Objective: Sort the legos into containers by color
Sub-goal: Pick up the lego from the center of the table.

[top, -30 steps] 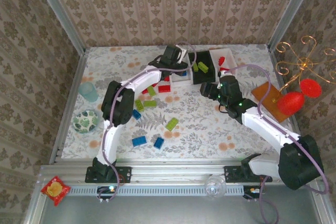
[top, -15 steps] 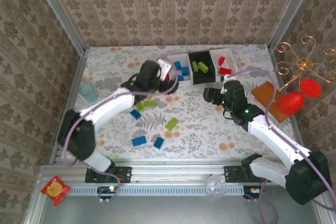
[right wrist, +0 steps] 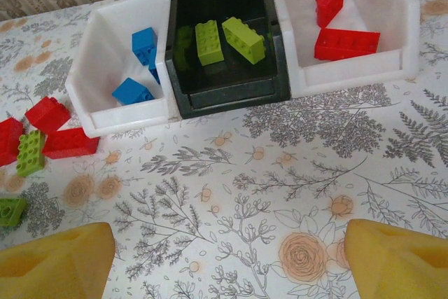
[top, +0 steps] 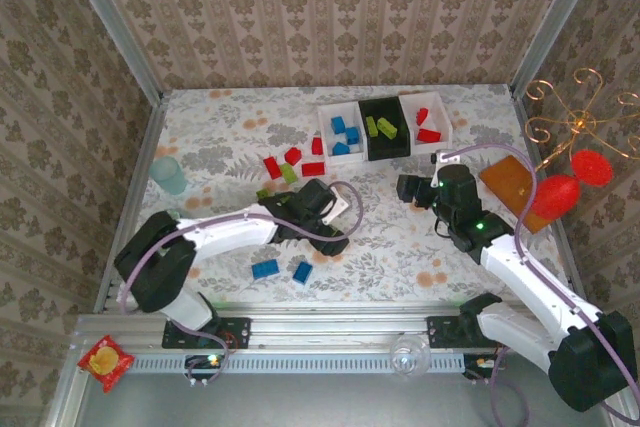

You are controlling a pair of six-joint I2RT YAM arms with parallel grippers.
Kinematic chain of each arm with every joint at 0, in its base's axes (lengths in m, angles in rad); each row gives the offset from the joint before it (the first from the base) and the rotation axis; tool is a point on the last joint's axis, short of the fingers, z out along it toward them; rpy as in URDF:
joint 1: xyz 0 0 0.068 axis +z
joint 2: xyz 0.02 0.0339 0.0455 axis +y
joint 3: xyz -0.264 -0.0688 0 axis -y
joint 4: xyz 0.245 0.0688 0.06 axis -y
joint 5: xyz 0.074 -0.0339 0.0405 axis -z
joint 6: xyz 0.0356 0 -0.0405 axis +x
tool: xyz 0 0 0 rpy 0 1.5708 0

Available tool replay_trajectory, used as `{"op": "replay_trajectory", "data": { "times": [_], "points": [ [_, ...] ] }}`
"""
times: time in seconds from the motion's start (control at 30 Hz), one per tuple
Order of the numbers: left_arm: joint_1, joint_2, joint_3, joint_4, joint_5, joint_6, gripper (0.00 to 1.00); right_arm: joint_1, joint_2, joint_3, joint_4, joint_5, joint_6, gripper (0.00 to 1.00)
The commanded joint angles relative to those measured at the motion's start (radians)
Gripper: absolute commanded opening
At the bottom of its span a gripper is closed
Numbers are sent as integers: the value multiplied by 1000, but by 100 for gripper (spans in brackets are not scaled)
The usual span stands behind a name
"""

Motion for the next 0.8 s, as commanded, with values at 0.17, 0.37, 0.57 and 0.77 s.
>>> {"op": "replay_trajectory", "data": {
  "times": [0.17,0.37,0.57,0.77],
  "points": [
    [-5,106,41,-37,-29,20,67,-10,-3,-13,15,26,-18,87],
    [-6,151,46,-25,-38,17,47,-12,23,-9,31,10,-15,87],
    [4,115,58,87,-84,-5,35,-15,10,-19,37,14,-13,87],
    [98,145,202,254,-40,-58,31,-18,-27,-47,50,48,4,87]
  ]
}}
